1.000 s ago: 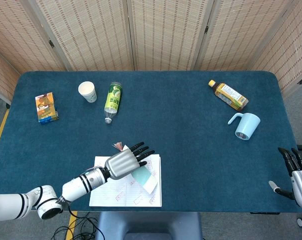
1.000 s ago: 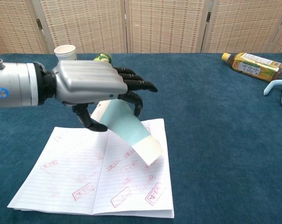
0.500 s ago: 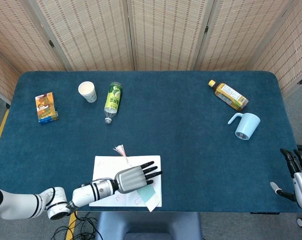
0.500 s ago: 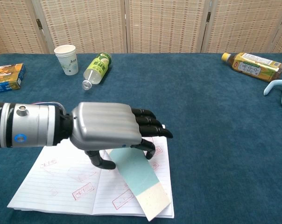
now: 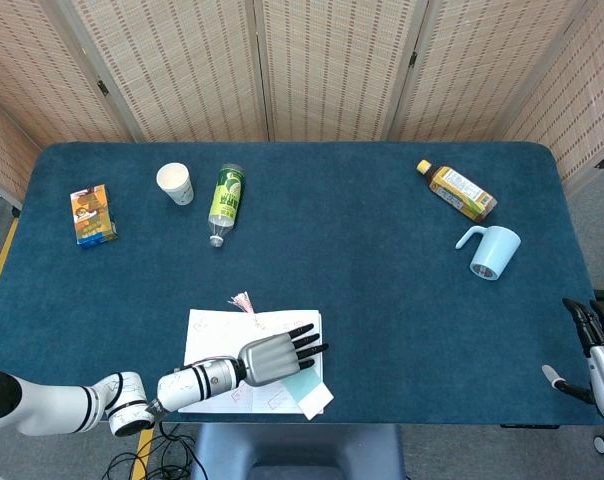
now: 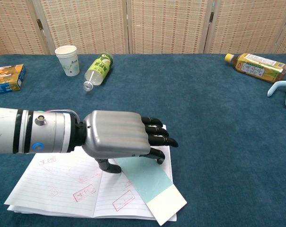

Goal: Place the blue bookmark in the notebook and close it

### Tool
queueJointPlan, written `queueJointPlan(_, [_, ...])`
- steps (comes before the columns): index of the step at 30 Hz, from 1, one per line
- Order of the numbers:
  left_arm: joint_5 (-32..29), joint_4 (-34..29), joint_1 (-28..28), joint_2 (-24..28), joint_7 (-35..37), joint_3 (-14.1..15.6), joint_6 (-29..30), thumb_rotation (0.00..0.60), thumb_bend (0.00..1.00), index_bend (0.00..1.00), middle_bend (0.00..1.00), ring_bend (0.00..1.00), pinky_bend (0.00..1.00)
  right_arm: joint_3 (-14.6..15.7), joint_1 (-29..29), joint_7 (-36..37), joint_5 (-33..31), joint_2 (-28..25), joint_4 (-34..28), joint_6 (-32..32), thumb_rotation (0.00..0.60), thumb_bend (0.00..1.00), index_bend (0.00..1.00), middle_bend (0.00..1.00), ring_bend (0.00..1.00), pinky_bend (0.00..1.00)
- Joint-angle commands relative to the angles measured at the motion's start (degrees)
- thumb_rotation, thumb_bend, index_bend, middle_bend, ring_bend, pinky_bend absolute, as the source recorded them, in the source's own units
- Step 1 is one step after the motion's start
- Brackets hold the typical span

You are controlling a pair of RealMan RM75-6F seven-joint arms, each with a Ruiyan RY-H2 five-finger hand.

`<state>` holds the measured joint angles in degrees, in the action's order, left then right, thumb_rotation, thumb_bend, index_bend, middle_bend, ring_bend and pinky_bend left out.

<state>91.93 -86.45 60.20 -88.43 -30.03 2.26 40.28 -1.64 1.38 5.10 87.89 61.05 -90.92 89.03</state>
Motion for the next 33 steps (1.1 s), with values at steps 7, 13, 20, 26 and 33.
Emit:
queueJointPlan(7, [-3.8, -2.1, -0.4, 1.9, -4.9, -0.4, -2.4, 0.6, 0.31, 0.23, 0.0, 0.0, 0.09, -0.1, -0.1, 0.2, 0.1, 0.2, 0.3, -0.2, 0.6, 0.11, 0.04, 0.13, 0.04, 0.12])
queueJointPlan(13, [-4.3, -3.9, -0.5, 3.8, -6.9, 0.2, -2.8, 0.6, 0.31, 0.25, 0.0, 0.0, 0.09, -0.1, -0.1, 0.1, 0.3, 0.2, 0.1, 0.0, 0.6, 0.11, 0.04, 0.13, 0.04, 0.12])
queueJointPlan(20, [-4.4, -4.3, -1.0, 5.1, -7.5, 0.5, -2.1, 0.6, 0.31, 0.27, 0.0, 0.0, 0.09, 0.0, 0.1, -0.1, 0.5, 0.1, -0.2, 0.4, 0.6, 0.11, 0.04, 0.13, 0.04, 0.12])
queueJointPlan(26, [-4.8, -5.7, -2.4, 6.6, -5.9, 0.9, -0.6, 0.6, 0.31, 0.25, 0.0, 0.0, 0.09, 0.0, 0.1, -0.2, 0.7, 0.1, -0.4, 0.4, 0.6, 0.11, 0.04, 0.13, 0.04, 0.12])
queueJointPlan(33, [-5.3, -6.8, -3.4, 7.4, -6.5, 1.9, -0.4, 0.6, 0.31, 0.23, 0.0, 0.0, 0.09, 0.1, 0.1, -0.1, 1.0, 0.4, -0.2, 0.4, 0.6, 0.11, 0.04, 0.13, 0.04, 0.12])
